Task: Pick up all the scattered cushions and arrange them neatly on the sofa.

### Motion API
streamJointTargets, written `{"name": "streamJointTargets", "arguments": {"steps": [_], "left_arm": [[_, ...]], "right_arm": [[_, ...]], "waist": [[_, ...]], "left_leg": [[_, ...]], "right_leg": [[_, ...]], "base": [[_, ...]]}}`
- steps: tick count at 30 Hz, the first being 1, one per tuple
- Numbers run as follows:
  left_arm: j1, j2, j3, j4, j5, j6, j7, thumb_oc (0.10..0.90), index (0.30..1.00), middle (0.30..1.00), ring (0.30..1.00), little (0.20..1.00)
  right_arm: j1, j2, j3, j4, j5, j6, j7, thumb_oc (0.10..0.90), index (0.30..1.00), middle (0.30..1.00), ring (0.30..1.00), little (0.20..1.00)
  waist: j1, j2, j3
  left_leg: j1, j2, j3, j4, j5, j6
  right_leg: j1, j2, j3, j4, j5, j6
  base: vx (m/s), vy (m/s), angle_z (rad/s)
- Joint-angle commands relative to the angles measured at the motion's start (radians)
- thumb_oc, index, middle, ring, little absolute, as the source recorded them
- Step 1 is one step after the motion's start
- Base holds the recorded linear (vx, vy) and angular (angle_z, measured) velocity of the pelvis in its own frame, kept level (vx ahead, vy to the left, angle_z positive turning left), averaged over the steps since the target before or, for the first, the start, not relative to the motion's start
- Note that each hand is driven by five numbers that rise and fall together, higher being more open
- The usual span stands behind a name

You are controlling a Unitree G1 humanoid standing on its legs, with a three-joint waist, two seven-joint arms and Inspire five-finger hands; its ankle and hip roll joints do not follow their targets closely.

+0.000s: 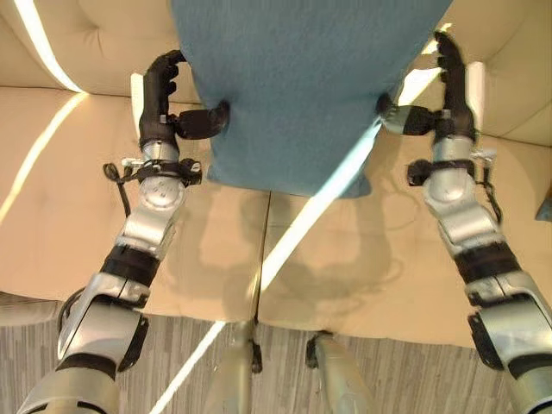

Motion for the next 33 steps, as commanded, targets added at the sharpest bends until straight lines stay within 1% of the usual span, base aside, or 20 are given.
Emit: {"name": "streamJointTargets", "arguments": {"steps": [1, 3, 4, 6, 7, 8, 9, 10, 13, 15, 21, 22, 23, 24, 27, 28, 29, 30, 31, 33], "left_arm": [[0.065, 0.047, 0.063, 0.007, 0.024, -0.100, -0.004, 0.800, 0.900, 0.900, 0.900, 0.900], [0.170, 0.040, 0.116, -0.027, 0.026, -0.098, -0.022, 0.800, 0.900, 0.900, 0.900, 0.900], [0.259, 0.030, 0.155, -0.052, 0.028, -0.094, -0.040, 0.800, 0.900, 0.900, 0.900, 0.900], [0.309, 0.020, 0.171, -0.061, 0.031, -0.089, -0.054, 0.800, 0.900, 0.900, 0.900, 0.900], [0.395, -0.002, 0.205, -0.079, 0.039, -0.080, -0.072, 0.800, 0.900, 0.900, 0.900, 0.900], [0.438, -0.013, 0.222, -0.089, 0.040, -0.077, -0.083, 0.800, 0.900, 0.900, 0.900, 0.900], [0.438, -0.013, 0.222, -0.089, 0.040, -0.077, -0.083, 0.800, 0.900, 0.900, 0.900, 0.900], [0.511, -0.038, 0.246, -0.066, 0.048, -0.067, -0.107, 0.800, 0.900, 0.900, 0.900, 0.900], [0.605, -0.072, 0.264, -0.055, 0.064, -0.045, -0.134, 0.800, 0.900, 0.900, 0.900, 0.900], [0.686, -0.125, 0.281, -0.001, 0.055, -0.026, -0.164, 0.800, 0.900, 0.900, 0.900, 0.900], [0.777, -0.188, 0.282, 0.123, 0.081, 0.005, -0.199, 0.800, 0.900, 0.900, 0.900, 0.900], [0.792, -0.206, 0.263, 0.153, 0.090, 0.015, -0.208, 0.800, 0.900, 0.900, 0.900, 0.900], [0.792, -0.206, 0.263, 0.154, 0.090, 0.015, -0.208, 0.800, 0.900, 0.900, 0.900, 0.900], [0.790, -0.218, 0.246, 0.180, 0.103, 0.018, -0.217, 0.800, 0.900, 0.900, 0.900, 0.900], [0.785, -0.243, 0.242, 0.248, 0.091, 0.017, -0.223, 0.800, 0.900, 0.900, 0.900, 0.900], [0.784, -0.251, 0.244, 0.266, 0.079, 0.015, -0.220, 0.800, 0.900, 0.900, 0.900, 0.900], [0.786, -0.265, 0.243, 0.296, 0.066, 0.012, -0.218, 0.800, 0.900, 0.900, 0.900, 0.900], [0.789, -0.268, 0.235, 0.305, 0.072, 0.015, -0.217, 0.800, 0.900, 0.900, 0.900, 0.900], [0.791, -0.273, 0.228, 0.326, 0.080, 0.017, -0.221, 0.800, 0.900, 0.900, 0.900, 0.900], [0.791, -0.274, 0.224, 0.338, 0.091, 0.020, -0.221, 0.800, 0.900, 0.900, 0.900, 0.900]], "right_arm": [[0.109, -0.038, -0.027, 0.070, -0.009, -0.042, -0.008, 0.800, 0.900, 0.900, 0.900, 0.900], [0.207, -0.033, -0.083, 0.060, -0.012, -0.043, 0.012, 0.800, 0.900, 0.900, 0.900, 0.900], [0.279, -0.025, -0.123, 0.042, -0.014, -0.040, 0.029, 0.800, 0.900, 0.900, 0.900, 0.900], [0.324, -0.016, -0.140, 0.036, -0.017, -0.042, 0.041, 0.800, 0.900, 0.900, 0.900, 0.900], [0.400, 0.000, -0.172, 0.034, -0.018, -0.043, 0.059, 0.800, 0.900, 0.900, 0.900, 0.900], [0.434, 0.010, -0.188, 0.038, -0.023, -0.037, 0.072, 0.800, 0.900, 0.900, 0.900, 0.900], [0.434, 0.010, -0.188, 0.038, -0.023, -0.037, 0.072, 0.800, 0.900, 0.900, 0.900, 0.900], [0.496, 0.039, -0.209, 0.054, -0.032, -0.040, 0.088, 0.800, 0.900, 0.900, 0.900, 0.900], [0.568, 0.085, -0.236, 0.057, -0.037, -0.039, 0.106, 0.800, 0.900, 0.900, 0.900, 0.900], [0.618, 0.126, -0.243, 0.067, -0.041, -0.040, 0.129, 0.800, 0.900, 0.900, 0.900, 0.900], [0.690, 0.205, -0.263, 0.090, -0.020, -0.054, 0.153, 0.800, 0.900, 0.900, 0.900, 0.900], [0.695, 0.215, -0.255, 0.100, -0.011, -0.057, 0.154, 0.800, 0.900, 0.900, 0.900, 0.900], [0.695, 0.215, -0.256, 0.100, -0.011, -0.058, 0.154, 0.800, 0.900, 0.900, 0.900, 0.900], [0.688, 0.220, -0.245, 0.107, -0.002, -0.061, 0.153, 0.800, 0.900, 0.900, 0.900, 0.900], [0.682, 0.223, -0.222, 0.114, -0.005, -0.066, 0.160, 0.800, 0.900, 0.900, 0.900, 0.900], [0.679, 0.224, -0.218, 0.119, -0.004, -0.067, 0.162, 0.800, 0.900, 0.900, 0.900, 0.900], [0.682, 0.230, -0.210, 0.135, -0.003, -0.068, 0.171, 0.800, 0.900, 0.900, 0.900, 0.900], [0.687, 0.233, -0.207, 0.148, -0.004, -0.068, 0.172, 0.800, 0.900, 0.900, 0.900, 0.900], [0.686, 0.233, -0.202, 0.166, -0.005, -0.066, 0.173, 0.800, 0.900, 0.900, 0.900, 0.900], [0.686, 0.234, -0.198, 0.174, -0.007, -0.065, 0.175, 0.800, 0.900, 0.900, 0.900, 0.900]], "waist": [[-0.015, -0.007, -0.271], [-0.016, -0.011, -0.277], [-0.015, -0.015, -0.284], [-0.015, -0.017, -0.290], [-0.014, -0.021, -0.298], [-0.013, -0.022, -0.301], [-0.013, -0.022, -0.301], [-0.014, -0.025, -0.312], [-0.015, -0.029, -0.328], [-0.015, -0.033, -0.340], [-0.022, -0.042, -0.344], [-0.020, -0.050, -0.337], [-0.021, -0.050, -0.337], [-0.021, -0.065, -0.324], [-0.020, -0.083, -0.315], [-0.024, -0.082, -0.317], [-0.038, -0.067, -0.329], [-0.047, -0.055, -0.334], [-0.054, -0.046, -0.340], [-0.056, -0.042, -0.343]], "left_leg": [[0.012, -0.015, 0.021, 0.011, -0.267, -0.066], [0.031, -0.013, 0.022, 0.009, -0.270, -0.066], [0.047, -0.011, 0.023, 0.009, -0.275, -0.066], [0.057, -0.009, 0.023, 0.009, -0.278, -0.066], [0.073, -0.007, 0.022, 0.009, -0.279, -0.067], [0.079, -0.005, 0.022, 0.009, -0.279, -0.067], [0.079, -0.005, 0.022, 0.009, -0.279, -0.067], [0.094, 0.000, 0.023, 0.009, -0.278, -0.069], [0.114, 0.005, 0.025, 0.009, -0.279, -0.070], [0.134, 0.014, 0.029, 0.009, -0.280, -0.073], [0.179, 0.030, 0.035, 0.010, -0.276, -0.079], [0.173, 0.033, 0.035, 0.060, -0.278, -0.081], [0.169, 0.033, 0.034, 0.068, -0.282, -0.081], [0.143, 0.028, 0.038, 0.153, -0.320, -0.080], [0.141, 0.002, 0.019, 0.271, -0.420, -0.068], [0.153, 0.000, 0.013, 0.283, -0.434, -0.069], [0.219, 0.010, 0.012, 0.252, -0.439, -0.077], [0.247, 0.016, 0.016, 0.223, -0.433, -0.076], [0.268, 0.018, 0.022, 0.189, -0.433, -0.077], [0.276, 0.017, 0.025, 0.166, -0.429, -0.076]], "right_leg": [[0.006, -0.018, 0.016, -0.008, -0.076, 0.106], [0.026, -0.017, 0.013, -0.008, -0.082, 0.106], [0.041, -0.017, 0.011, -0.008, -0.086, 0.107], [0.052, -0.016, 0.012, -0.008, -0.090, 0.108], [0.069, -0.012, 0.010, -0.008, -0.095, 0.110], [0.075, -0.013, 0.008, -0.008, -0.096, 0.110], [0.075, -0.013, 0.008, -0.008, -0.096, 0.110], [0.092, -0.011, 0.005, -0.008, -0.098, 0.113], [0.118, -0.009, 0.001, -0.008, -0.103, 0.114], [0.145, -0.005, -0.005, -0.008, -0.110, 0.112], [0.199, 0.009, -0.010, -0.008, -0.132, 0.099], [0.212, 0.006, -0.017, -0.008, -0.135, 0.095], [0.213, 0.006, -0.018, -0.008, -0.135, 0.095], [0.214, -0.008, -0.024, -0.008, -0.125, 0.091], [0.205, -0.033, -0.034, -0.008, -0.104, 0.087], [0.203, -0.035, -0.036, -0.008, -0.103, 0.088], [0.195, -0.030, -0.045, -0.008, -0.094, 0.087], [0.193, -0.026, -0.048, -0.006, -0.091, 0.090], [0.186, -0.023, -0.051, -0.004, -0.087, 0.090], [0.183, -0.023, -0.050, -0.003, -0.083, 0.090]], "base": [[0.03, -0.016, 0.14], [0.02, -0.009, -0.01], [0.05, -0.021, -0.02], [0.03, -0.014, -0.17], [0.03, -0.017, -0.16], [0.03, -0.017, 0.07], [0.01, -0.028, 0.05], [0.01, -0.031, -0.22], [-0.01, -0.040, 0.05], [-0.02, -0.060, 0.26], [-0.05, -0.058, 0.20], [-0.10, -0.049, 0.26], [-0.22, -0.052, 0.28], [-0.21, -0.013, 0.30], [-0.19, 0.028, 0.16], [-0.11, 0.142, -0.12], [-0.09, 0.181, -0.20], [-0.09, 0.203, -0.10], [-0.06, 0.143, 0.17], [-0.05, 0.091, 0.36]]}}
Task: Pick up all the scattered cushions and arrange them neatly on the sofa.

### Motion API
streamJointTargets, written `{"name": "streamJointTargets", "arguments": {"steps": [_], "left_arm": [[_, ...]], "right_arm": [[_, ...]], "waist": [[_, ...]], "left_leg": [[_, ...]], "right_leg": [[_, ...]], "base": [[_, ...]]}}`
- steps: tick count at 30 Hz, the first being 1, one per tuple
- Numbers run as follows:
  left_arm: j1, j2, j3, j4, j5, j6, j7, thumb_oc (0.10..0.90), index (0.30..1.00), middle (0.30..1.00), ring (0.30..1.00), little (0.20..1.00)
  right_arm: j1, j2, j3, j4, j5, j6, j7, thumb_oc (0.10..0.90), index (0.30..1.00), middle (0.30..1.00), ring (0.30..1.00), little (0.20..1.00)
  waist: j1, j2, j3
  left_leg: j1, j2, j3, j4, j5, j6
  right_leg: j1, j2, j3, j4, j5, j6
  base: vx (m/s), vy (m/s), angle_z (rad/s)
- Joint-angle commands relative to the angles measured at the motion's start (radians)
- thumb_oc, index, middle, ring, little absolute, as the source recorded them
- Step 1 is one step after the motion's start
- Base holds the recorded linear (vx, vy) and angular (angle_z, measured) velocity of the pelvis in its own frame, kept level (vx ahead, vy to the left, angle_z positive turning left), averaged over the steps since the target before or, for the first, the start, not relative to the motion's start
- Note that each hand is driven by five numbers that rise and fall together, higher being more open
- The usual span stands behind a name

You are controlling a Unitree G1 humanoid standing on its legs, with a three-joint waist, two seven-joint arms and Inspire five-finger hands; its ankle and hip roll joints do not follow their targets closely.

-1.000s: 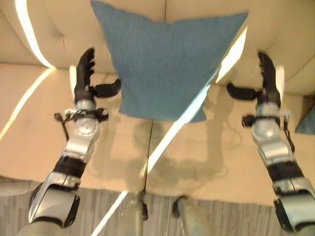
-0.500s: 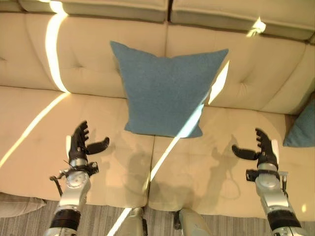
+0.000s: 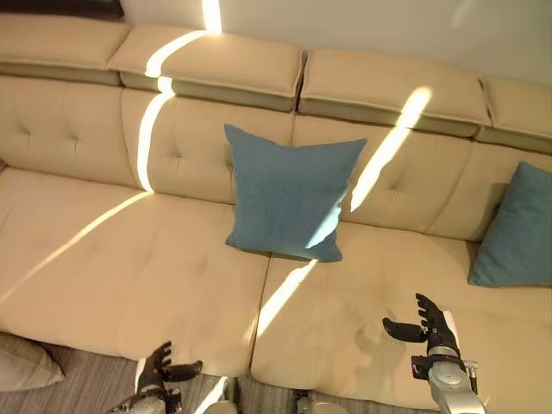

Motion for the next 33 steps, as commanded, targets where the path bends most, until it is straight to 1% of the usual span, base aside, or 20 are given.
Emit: {"name": "streamJointTargets", "arguments": {"steps": [1, 5, 6, 8, 10, 11, 12, 13, 15, 17, 19, 20, 21, 23, 24, 26, 27, 29, 32, 33], "left_arm": [[-0.041, 0.067, 0.013, -0.001, 0.024, -0.064, 0.007, 0.800, 0.900, 0.900, 0.900, 0.900], [-0.051, 0.065, -0.020, 0.089, 0.090, -0.055, 0.001, 0.800, 0.900, 0.900, 0.900, 0.900], [-0.051, 0.065, -0.020, 0.089, 0.090, -0.055, 0.001, 0.800, 0.900, 0.900, 0.900, 0.900], [-0.059, 0.064, -0.035, 0.155, 0.122, -0.048, 0.010, 0.800, 0.900, 0.900, 0.900, 0.900], [-0.059, 0.060, -0.038, 0.211, 0.139, -0.042, 0.008, 0.800, 0.900, 0.900, 0.900, 0.900], [-0.063, 0.062, -0.040, 0.256, 0.153, -0.037, 0.009, 0.800, 0.900, 0.900, 0.900, 0.900], [-0.063, 0.062, -0.040, 0.257, 0.153, -0.038, 0.009, 0.800, 0.900, 0.900, 0.900, 0.900], [-0.067, 0.064, -0.044, 0.270, 0.158, -0.036, 0.013, 0.800, 0.900, 0.900, 0.900, 0.900], [-0.078, 0.075, -0.054, 0.293, 0.179, -0.032, 0.011, 0.800, 0.900, 0.900, 0.900, 0.900], [-0.089, 0.082, -0.070, 0.317, 0.192, -0.030, 0.006, 0.800, 0.900, 0.900, 0.900, 0.900], [-0.093, 0.084, -0.072, 0.320, 0.192, -0.028, 0.005, 0.800, 0.900, 0.900, 0.900, 0.900], [-0.103, 0.086, -0.085, 0.330, 0.194, -0.027, 0.003, 0.800, 0.900, 0.900, 0.900, 0.900], [-0.107, 0.089, -0.089, 0.332, 0.195, -0.025, 0.001, 0.800, 0.900, 0.900, 0.900, 0.900], [-0.111, 0.084, -0.096, 0.340, 0.194, -0.024, 0.002, 0.800, 0.900, 0.900, 0.900, 0.900], [-0.111, 0.082, -0.099, 0.337, 0.184, -0.027, 0.005, 0.800, 0.900, 0.900, 0.900, 0.900], [-0.110, 0.075, -0.101, 0.342, 0.180, -0.025, 0.005, 0.800, 0.900, 0.900, 0.900, 0.900], [-0.111, 0.070, -0.101, 0.344, 0.172, -0.026, 0.010, 0.800, 0.900, 0.900, 0.900, 0.900], [-0.133, 0.076, -0.102, 0.354, 0.161, -0.019, -0.002, 0.800, 0.900, 0.900, 0.900, 0.900], [-0.181, 0.092, -0.122, 0.360, 0.164, -0.020, -0.011, 0.800, 0.900, 0.900, 0.900, 0.900], [-0.208, 0.084, -0.137, 0.353, 0.158, -0.021, -0.011, 0.800, 0.900, 0.900, 0.900, 0.900]], "right_arm": [[-0.078, -0.023, 0.005, 0.069, 0.000, -0.064, -0.010, 0.800, 0.900, 0.900, 0.900, 0.900], [-0.094, -0.003, 0.045, 0.136, -0.015, -0.053, -0.007, 0.800, 0.900, 0.900, 0.900, 0.900], [-0.094, -0.003, 0.045, 0.136, -0.014, -0.054, -0.007, 0.800, 0.900, 0.900, 0.900, 0.900], [-0.112, 0.015, 0.078, 0.179, -0.023, -0.046, -0.008, 0.800, 0.900, 0.900, 0.900, 0.900], [-0.121, 0.028, 0.096, 0.212, -0.029, -0.039, -0.001, 0.800, 0.900, 0.900, 0.900, 0.900], [-0.128, 0.037, 0.112, 0.241, -0.034, -0.034, 0.002, 0.800, 0.900, 0.900, 0.900, 0.900], [-0.128, 0.037, 0.112, 0.242, -0.034, -0.034, 0.002, 0.800, 0.900, 0.900, 0.900, 0.900], [-0.137, 0.046, 0.127, 0.262, -0.039, -0.030, 0.002, 0.800, 0.900, 0.900, 0.900, 0.900], [-0.147, 0.058, 0.141, 0.310, -0.034, -0.027, 0.006, 0.800, 0.900, 0.900, 0.900, 0.900], [-0.149, 0.071, 0.153, 0.357, -0.025, -0.029, 0.010, 0.800, 0.900, 0.900, 0.900, 0.900], [-0.152, 0.074, 0.154, 0.375, -0.021, -0.029, 0.012, 0.800, 0.900, 0.900, 0.900, 0.900], [-0.150, 0.087, 0.157, 0.425, -0.012, -0.028, 0.018, 0.800, 0.900, 0.900, 0.900, 0.900], [-0.152, 0.091, 0.157, 0.448, -0.008, -0.024, 0.018, 0.800, 0.900, 0.900, 0.900, 0.900], [-0.158, 0.098, 0.159, 0.477, -0.005, -0.020, 0.017, 0.800, 0.900, 0.900, 0.900, 0.900], [-0.159, 0.108, 0.167, 0.480, -0.006, -0.016, 0.016, 0.800, 0.900, 0.900, 0.900, 0.900], [-0.163, 0.115, 0.176, 0.498, -0.005, -0.012, 0.017, 0.800, 0.900, 0.900, 0.900, 0.900], [-0.165, 0.117, 0.184, 0.491, -0.003, -0.016, 0.016, 0.800, 0.900, 0.900, 0.900, 0.900], [-0.171, 0.114, 0.188, 0.488, 0.000, -0.011, 0.019, 0.800, 0.900, 0.900, 0.900, 0.900], [-0.171, 0.104, 0.188, 0.501, 0.014, -0.011, 0.020, 0.800, 0.900, 0.900, 0.900, 0.900], [-0.177, 0.099, 0.197, 0.528, 0.011, -0.003, 0.015, 0.800, 0.900, 0.900, 0.900, 0.900]], "waist": [[0.018, -0.021, -0.048], [0.026, -0.022, -0.038], [0.026, -0.022, -0.038], [0.036, -0.027, -0.026], [0.042, -0.030, -0.020], [0.046, -0.032, -0.008], [0.047, -0.033, -0.008], [0.049, -0.032, 0.004], [0.054, -0.028, 0.019], [0.061, -0.019, 0.027], [0.063, -0.018, 0.022], [0.071, -0.012, 0.016], [0.076, -0.011, 0.005], [0.091, -0.019, -0.013], [0.104, -0.032, -0.019], [0.108, -0.040, -0.039], [0.107, -0.040, -0.040], [0.099, -0.038, -0.038], [0.081, -0.034, -0.024], [0.077, -0.033, -0.011]], "left_leg": [[0.089, -0.027, 0.006, -0.089, -0.055, -0.007], [0.097, -0.054, -0.010, -0.128, -0.053, 0.016], [0.097, -0.054, -0.010, -0.128, -0.053, 0.016], [0.089, -0.076, -0.025, -0.144, -0.045, 0.033], [0.088, -0.086, -0.027, -0.159, -0.037, 0.046], [0.085, -0.092, -0.026, -0.166, -0.026, 0.056], [0.085, -0.092, -0.025, -0.166, -0.026, 0.056], [0.080, -0.091, -0.023, -0.166, -0.019, 0.060], [0.065, -0.087, -0.020, -0.163, -0.002, 0.069], [0.049, -0.082, -0.021, -0.162, 0.014, 0.073], [0.040, -0.081, -0.022, -0.162, 0.020, 0.075], [0.019, -0.072, -0.030, -0.158, 0.033, 0.077], [0.005, -0.068, -0.035, -0.154, 0.039, 0.077], [-0.022, -0.067, -0.028, -0.148, 0.044, 0.071], [-0.033, -0.070, -0.026, -0.142, 0.050, 0.065], [-0.044, -0.064, -0.025, -0.142, 0.063, 0.054], [-0.050, -0.052, -0.022, -0.144, 0.080, 0.043], [-0.067, -0.039, -0.019, -0.150, 0.104, 0.027], [-0.114, -0.024, -0.012, -0.134, 0.144, 0.004], [-0.159, -0.017, 0.003, -0.099, 0.165, -0.008]], "right_leg": [[-0.012, 0.024, 0.010, 0.017, -0.067, 0.084], [-0.048, 0.008, 0.027, 0.021, -0.021, 0.106], [-0.048, 0.008, 0.028, 0.021, -0.021, 0.106], [-0.080, -0.003, 0.039, 0.025, 0.006, 0.122], [-0.093, -0.010, 0.045, 0.032, 0.011, 0.132], [-0.113, -0.015, 0.049, 0.062, 0.014, 0.138], [-0.114, -0.015, 0.050, 0.063, 0.013, 0.138], [-0.129, -0.017, 0.049, 0.091, 0.013, 0.142], [-0.139, -0.012, 0.053, 0.151, -0.018, 0.138], [-0.112, 0.003, 0.066, 0.219, -0.075, 0.122], [-0.110, 0.006, 0.073, 0.245, -0.087, 0.116], [-0.077, 0.023, 0.105, 0.316, -0.143, 0.105], [-0.062, 0.027, 0.118, 0.337, -0.157, 0.103], [-0.005, 0.018, 0.119, 0.298, -0.163, 0.105], [0.034, 0.016, 0.111, 0.248, -0.167, 0.098], [0.049, 0.027, 0.113, 0.184, -0.186, 0.093], [0.046, 0.044, 0.127, 0.166, -0.189, 0.087], [0.046, 0.059, 0.139, 0.131, -0.186, 0.079], [0.058, 0.071, 0.114, 0.084, -0.183, 0.065], [0.056, 0.068, 0.099, 0.071, -0.173, 0.057]], "base": [[-0.09, 0.123, 0.19], [-0.13, 0.153, -0.05], [-0.16, 0.156, -0.17], [-0.21, 0.175, -0.28], [-0.19, 0.146, -0.30], [-0.16, 0.108, -0.33], [-0.18, 0.083, -0.30], [-0.14, 0.024, -0.18], [-0.24, 0.043, -0.24], [-0.23, 0.035, -0.24], [-0.15, -0.009, 0.02], [-0.16, -0.060, 0.14], [-0.20, -0.091, 0.20], [-0.13, -0.135, 0.26], [-0.11, -0.158, 0.13], [-0.06, -0.151, -0.06], [-0.09, -0.172, -0.11], [-0.11, -0.142, -0.06], [-0.18, -0.116, 0.16], [-0.22, -0.065, 0.62]]}}
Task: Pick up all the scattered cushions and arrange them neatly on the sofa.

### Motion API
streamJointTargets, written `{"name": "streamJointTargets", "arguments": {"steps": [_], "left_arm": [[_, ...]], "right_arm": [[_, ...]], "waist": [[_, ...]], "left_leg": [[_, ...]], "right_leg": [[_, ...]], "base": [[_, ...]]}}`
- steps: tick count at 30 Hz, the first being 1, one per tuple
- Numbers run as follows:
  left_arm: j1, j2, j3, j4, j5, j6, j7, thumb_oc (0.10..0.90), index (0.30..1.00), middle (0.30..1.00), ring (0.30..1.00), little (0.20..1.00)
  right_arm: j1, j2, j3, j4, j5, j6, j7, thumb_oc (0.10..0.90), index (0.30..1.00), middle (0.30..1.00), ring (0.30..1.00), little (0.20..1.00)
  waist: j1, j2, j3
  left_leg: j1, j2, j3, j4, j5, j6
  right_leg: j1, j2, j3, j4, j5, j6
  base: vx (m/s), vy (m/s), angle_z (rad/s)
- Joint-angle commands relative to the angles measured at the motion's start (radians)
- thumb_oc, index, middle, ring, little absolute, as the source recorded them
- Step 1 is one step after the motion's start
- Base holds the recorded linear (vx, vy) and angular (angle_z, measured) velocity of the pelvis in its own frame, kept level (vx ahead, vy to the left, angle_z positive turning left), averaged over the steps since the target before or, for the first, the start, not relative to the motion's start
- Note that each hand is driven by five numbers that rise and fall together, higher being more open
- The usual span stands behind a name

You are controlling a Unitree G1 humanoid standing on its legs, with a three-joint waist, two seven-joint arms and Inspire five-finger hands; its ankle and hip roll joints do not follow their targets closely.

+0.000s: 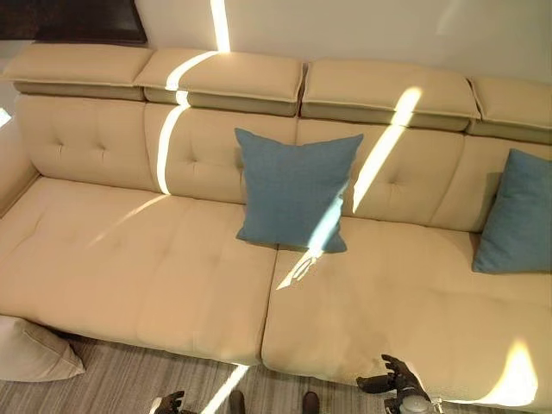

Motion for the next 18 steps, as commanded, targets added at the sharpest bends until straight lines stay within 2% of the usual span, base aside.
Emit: {"name": "streamJointTargets", "arguments": {"steps": [1, 4, 7, 9, 10, 11, 13, 15, 18], "left_arm": [[-0.097, 0.056, -0.025, 0.001, 0.000, -0.027, 0.004, 0.800, 0.900, 0.900, 0.900, 0.900], [-0.112, 0.048, -0.028, 0.003, -0.013, -0.025, -0.008, 0.800, 0.900, 0.900, 0.900, 0.900], [-0.117, 0.044, -0.024, 0.016, -0.011, -0.020, -0.020, 0.800, 0.900, 0.900, 0.900, 0.900], [-0.129, 0.030, -0.040, 0.018, -0.002, -0.014, -0.016, 0.800, 0.900, 0.900, 0.900, 0.900], [-0.129, 0.030, -0.040, 0.018, -0.002, -0.014, -0.016, 0.800, 0.900, 0.900, 0.900, 0.900], [-0.141, 0.029, -0.047, 0.018, 0.001, -0.009, -0.016, 0.800, 0.900, 0.900, 0.900, 0.900], [-0.149, 0.026, -0.058, 0.015, 0.015, -0.007, -0.018, 0.800, 0.900, 0.900, 0.900, 0.900], [-0.161, 0.019, -0.068, 0.017, 0.029, -0.003, -0.024, 0.800, 0.900, 0.900, 0.900, 0.900], [-0.174, 0.023, -0.069, 0.017, 0.025, -0.002, -0.023, 0.800, 0.900, 0.900, 0.900, 0.900]], "right_arm": [[-0.021, -0.032, 0.020, 0.028, 0.026, -0.012, -0.027, 0.800, 0.900, 0.900, 0.900, 0.900], [-0.024, -0.031, 0.027, 0.062, 0.015, -0.001, -0.025, 0.800, 0.900, 0.900, 0.900, 0.900], [-0.023, -0.032, 0.025, 0.090, 0.002, 0.005, -0.017, 0.800, 0.900, 0.900, 0.900, 0.900], [-0.016, -0.030, 0.026, 0.104, -0.008, 0.013, -0.011, 0.800, 0.900, 0.900, 0.900, 0.900], [-0.017, -0.030, 0.026, 0.104, -0.008, 0.013, -0.011, 0.800, 0.900, 0.900, 0.900, 0.900], [-0.005, -0.026, 0.025, 0.116, -0.015, 0.021, -0.003, 0.800, 0.900, 0.900, 0.900, 0.900], [0.008, -0.027, 0.025, 0.132, -0.033, 0.029, 0.001, 0.800, 0.900, 0.900, 0.900, 0.900], [0.006, -0.027, 0.026, 0.143, -0.051, 0.035, 0.002, 0.800, 0.900, 0.900, 0.900, 0.900], [0.004, -0.022, 0.032, 0.151, -0.057, 0.039, -0.003, 0.800, 0.900, 0.900, 0.900, 0.900]], "waist": [[-0.013, -0.062, -0.006], [-0.027, -0.072, -0.006], [-0.051, -0.087, -0.015], [-0.074, -0.089, -0.030], [-0.077, -0.090, -0.033], [-0.100, -0.088, -0.047], [-0.123, -0.070, -0.061], [-0.134, -0.060, -0.071], [-0.132, -0.073, -0.064]], "left_leg": [[-0.104, -0.069, 0.015, 0.012, -0.010, 0.005], [-0.095, -0.069, 0.048, 0.078, -0.062, 0.017], [-0.039, -0.083, 0.072, 0.169, -0.171, 0.030], [0.010, -0.075, 0.098, 0.205, -0.205, 0.033], [0.007, -0.077, 0.096, 0.203, -0.202, 0.033], [0.062, -0.050, 0.153, 0.209, -0.214, 0.029], [0.140, -0.037, 0.209, 0.132, -0.232, 0.023], [0.170, -0.052, 0.199, 0.038, -0.237, 0.018], [0.157, -0.065, 0.174, 0.031, -0.232, 0.020]], "right_leg": [[0.031, -0.033, 0.031, -0.028, -0.043, 0.077], [0.016, -0.049, 0.009, -0.035, -0.019, 0.071], [0.007, -0.073, -0.006, -0.037, 0.002, 0.070], [-0.005, -0.081, -0.024, -0.038, 0.012, 0.069], [-0.009, -0.083, -0.026, -0.038, 0.013, 0.070], [-0.019, -0.090, -0.061, -0.040, 0.021, 0.070], [-0.018, -0.089, -0.097, -0.050, 0.025, 0.083], [-0.030, -0.093, -0.111, -0.057, 0.048, 0.098], [-0.042, -0.100, -0.105, -0.059, 0.076, 0.110]], "base": [[-0.22, -0.049, 0.81], [-0.19, -0.033, 0.45], [-0.13, 0.015, 0.09], [-0.10, 0.034, 0.17], [-0.10, 0.059, 0.45], [-0.06, 0.082, 0.53], [-0.05, 0.151, 0.60], [-0.05, 0.192, 0.64], [-0.06, 0.116, 0.44]]}}
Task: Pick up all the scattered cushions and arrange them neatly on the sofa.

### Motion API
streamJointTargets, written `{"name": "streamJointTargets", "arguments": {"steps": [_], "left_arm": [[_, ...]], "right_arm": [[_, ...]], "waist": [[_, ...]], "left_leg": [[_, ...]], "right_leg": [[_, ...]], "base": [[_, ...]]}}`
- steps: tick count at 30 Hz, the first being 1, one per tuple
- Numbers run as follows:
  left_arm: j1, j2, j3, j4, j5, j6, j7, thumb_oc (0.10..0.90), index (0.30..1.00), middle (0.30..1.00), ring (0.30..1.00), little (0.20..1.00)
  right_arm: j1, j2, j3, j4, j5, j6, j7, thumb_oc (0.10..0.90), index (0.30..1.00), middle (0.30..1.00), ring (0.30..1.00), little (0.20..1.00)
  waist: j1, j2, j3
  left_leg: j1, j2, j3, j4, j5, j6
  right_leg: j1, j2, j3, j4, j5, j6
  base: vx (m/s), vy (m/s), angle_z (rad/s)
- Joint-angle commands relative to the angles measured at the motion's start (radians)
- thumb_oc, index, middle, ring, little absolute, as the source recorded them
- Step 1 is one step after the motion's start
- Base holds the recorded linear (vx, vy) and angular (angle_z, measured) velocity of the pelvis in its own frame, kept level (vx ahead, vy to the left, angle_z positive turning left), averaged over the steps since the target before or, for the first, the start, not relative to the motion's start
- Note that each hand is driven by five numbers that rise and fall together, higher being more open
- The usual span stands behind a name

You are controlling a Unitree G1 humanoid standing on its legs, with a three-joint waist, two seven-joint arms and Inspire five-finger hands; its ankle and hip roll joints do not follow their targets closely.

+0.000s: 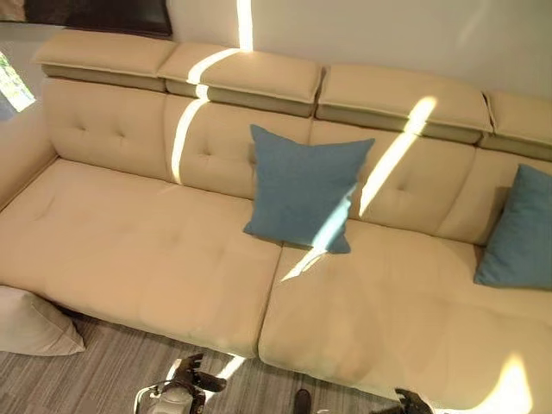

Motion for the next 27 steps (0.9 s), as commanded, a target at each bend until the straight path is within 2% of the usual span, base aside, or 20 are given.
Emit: {"name": "streamJointTargets", "arguments": {"steps": [1, 4, 5, 6, 8, 12, 14, 16, 19, 21, 23, 24, 25, 27], "left_arm": [[-0.012, 0.081, 0.011, -0.003, 0.024, -0.009, 0.003, 0.800, 0.900, 0.900, 0.900, 0.900], [-0.018, 0.103, 0.020, 0.032, 0.049, 0.002, 0.006, 0.800, 0.900, 0.900, 0.900, 0.900], [-0.026, 0.120, 0.028, 0.056, 0.053, 0.006, 0.013, 0.800, 0.900, 0.900, 0.900, 0.900], [-0.026, 0.121, 0.028, 0.056, 0.053, 0.006, 0.013, 0.800, 0.900, 0.900, 0.900, 0.900], [-0.042, 0.138, 0.035, 0.060, 0.043, 0.005, 0.025, 0.800, 0.900, 0.900, 0.900, 0.900], [-0.057, 0.148, 0.033, 0.050, 0.031, 0.005, 0.041, 0.800, 0.900, 0.900, 0.900, 0.900], [-0.062, 0.146, 0.033, 0.050, 0.025, 0.006, 0.045, 0.800, 0.900, 0.900, 0.900, 0.900], [-0.064, 0.138, 0.035, 0.052, 0.010, 0.008, 0.062, 0.800, 0.900, 0.900, 0.900, 0.900], [-0.060, 0.104, 0.033, 0.067, -0.003, 0.017, 0.081, 0.800, 0.900, 0.900, 0.900, 0.900], [-0.066, 0.078, 0.025, 0.071, -0.003, 0.020, 0.093, 0.800, 0.900, 0.900, 0.900, 0.900], [-0.090, 0.030, 0.008, 0.067, -0.022, 0.020, 0.122, 0.800, 0.900, 0.900, 0.900, 0.900], [-0.090, 0.030, 0.008, 0.067, -0.022, 0.020, 0.122, 0.800, 0.900, 0.900, 0.900, 0.900], [-0.092, -0.008, 0.000, 0.069, -0.019, 0.024, 0.131, 0.800, 0.900, 0.900, 0.900, 0.900], [-0.089, -0.044, -0.016, 0.071, -0.014, 0.024, 0.139, 0.800, 0.900, 0.900, 0.900, 0.900]], "right_arm": [[-0.072, 0.011, 0.021, 0.039, -0.063, 0.002, -0.012, 0.800, 0.900, 0.900, 0.900, 0.900], [-0.083, 0.022, 0.044, 0.042, -0.087, 0.014, -0.007, 0.800, 0.900, 0.900, 0.900, 0.900], [-0.093, 0.028, 0.058, 0.035, -0.099, 0.014, -0.005, 0.800, 0.900, 0.900, 0.900, 0.900], [-0.093, 0.028, 0.058, 0.035, -0.099, 0.014, -0.005, 0.800, 0.900, 0.900, 0.900, 0.900], [-0.097, 0.032, 0.068, 0.031, -0.098, 0.012, -0.005, 0.800, 0.900, 0.900, 0.900, 0.900], [-0.083, 0.045, 0.081, 0.042, -0.091, 0.010, 0.002, 0.800, 0.900, 0.900, 0.900, 0.900], [-0.081, 0.048, 0.083, 0.045, -0.091, 0.010, 0.001, 0.800, 0.900, 0.900, 0.900, 0.900], [-0.079, 0.057, 0.099, 0.039, -0.096, 0.008, -0.001, 0.800, 0.900, 0.900, 0.900, 0.900], [-0.068, 0.069, 0.124, 0.004, -0.094, -0.001, -0.002, 0.800, 0.900, 0.900, 0.900, 0.900], [-0.068, 0.063, 0.128, -0.021, -0.096, -0.006, -0.009, 0.800, 0.900, 0.900, 0.900, 0.900], [-0.081, 0.053, 0.131, -0.041, -0.091, -0.008, -0.019, 0.800, 0.900, 0.900, 0.900, 0.900], [-0.081, 0.053, 0.131, -0.041, -0.091, -0.008, -0.019, 0.800, 0.900, 0.900, 0.900, 0.900], [-0.077, 0.049, 0.136, -0.042, -0.096, -0.002, -0.025, 0.800, 0.900, 0.900, 0.900, 0.900], [-0.071, 0.051, 0.136, -0.029, -0.099, -0.002, -0.029, 0.800, 0.900, 0.900, 0.900, 0.900]], "waist": [[0.034, -0.083, -0.023], [0.044, -0.097, -0.014], [0.044, -0.097, -0.006], [0.042, -0.099, -0.009], [0.042, -0.097, 0.001], [0.062, -0.095, -0.011], [0.067, -0.096, -0.019], [0.078, -0.105, -0.032], [0.075, -0.117, -0.039], [0.076, -0.121, -0.026], [0.064, -0.124, -0.006], [0.063, -0.124, -0.006], [0.051, -0.132, -0.002], [0.039, -0.144, -0.005]], "left_leg": [[0.023, -0.075, -0.038, 0.056, -0.125, 0.024], [0.014, -0.082, -0.039, 0.034, -0.110, 0.033], [0.013, -0.078, -0.047, 0.015, -0.098, 0.036], [0.009, -0.080, -0.048, 0.014, -0.094, 0.036], [-0.002, -0.075, -0.064, -0.001, -0.070, 0.039], [-0.032, -0.070, -0.116, -0.037, -0.025, 0.044], [-0.042, -0.068, -0.126, -0.039, -0.019, 0.043], [-0.056, -0.068, -0.147, -0.033, -0.013, 0.041], [-0.115, -0.074, -0.189, -0.016, 0.028, 0.026], [-0.167, -0.080, -0.208, 0.013, 0.044, 0.014], [-0.239, -0.073, -0.163, 0.075, 0.055, 0.015], [-0.240, -0.073, -0.163, 0.076, 0.055, 0.015], [-0.239, -0.049, -0.071, 0.121, 0.028, 0.028], [-0.212, -0.038, -0.024, 0.175, -0.029, 0.040]], "right_leg": [[-0.081, -0.035, 0.133, -0.046, 0.060, 0.130], [-0.103, -0.036, 0.150, -0.043, 0.077, 0.145], [-0.121, -0.029, 0.189, -0.024, 0.075, 0.161], [-0.125, -0.031, 0.189, -0.024, 0.076, 0.161], [-0.132, -0.013, 0.274, 0.024, 0.051, 0.166], [-0.079, 0.016, 0.396, 0.112, -0.023, 0.152], [-0.069, 0.021, 0.416, 0.119, -0.035, 0.150], [-0.038, 0.028, 0.446, 0.094, -0.054, 0.133], [0.001, 0.077, 0.521, 0.027, -0.100, 0.097], [0.011, 0.082, 0.514, -0.004, -0.101, 0.084], [0.003, 0.071, 0.466, -0.015, -0.098, 0.079], [0.003, 0.071, 0.466, -0.015, -0.098, 0.078], [-0.003, 0.054, 0.419, -0.019, -0.086, 0.080], [-0.005, 0.032, 0.363, -0.016, -0.078, 0.079]], "base": [[-0.09, 0.105, 0.25], [-0.15, 0.086, -0.01], [-0.15, 0.021, 0.00], [-0.16, 0.009, 0.08], [-0.16, 0.004, 0.26], [-0.15, -0.038, 0.43], [-0.06, -0.061, 0.57], [-0.03, -0.101, 0.53], [-0.12, -0.162, 0.78], [-0.17, -0.119, 1.78], [-0.18, -0.068, 1.40], [-0.16, -0.049, 1.08], [-0.12, -0.047, 1.01], [-0.13, -0.067, 0.97]]}}
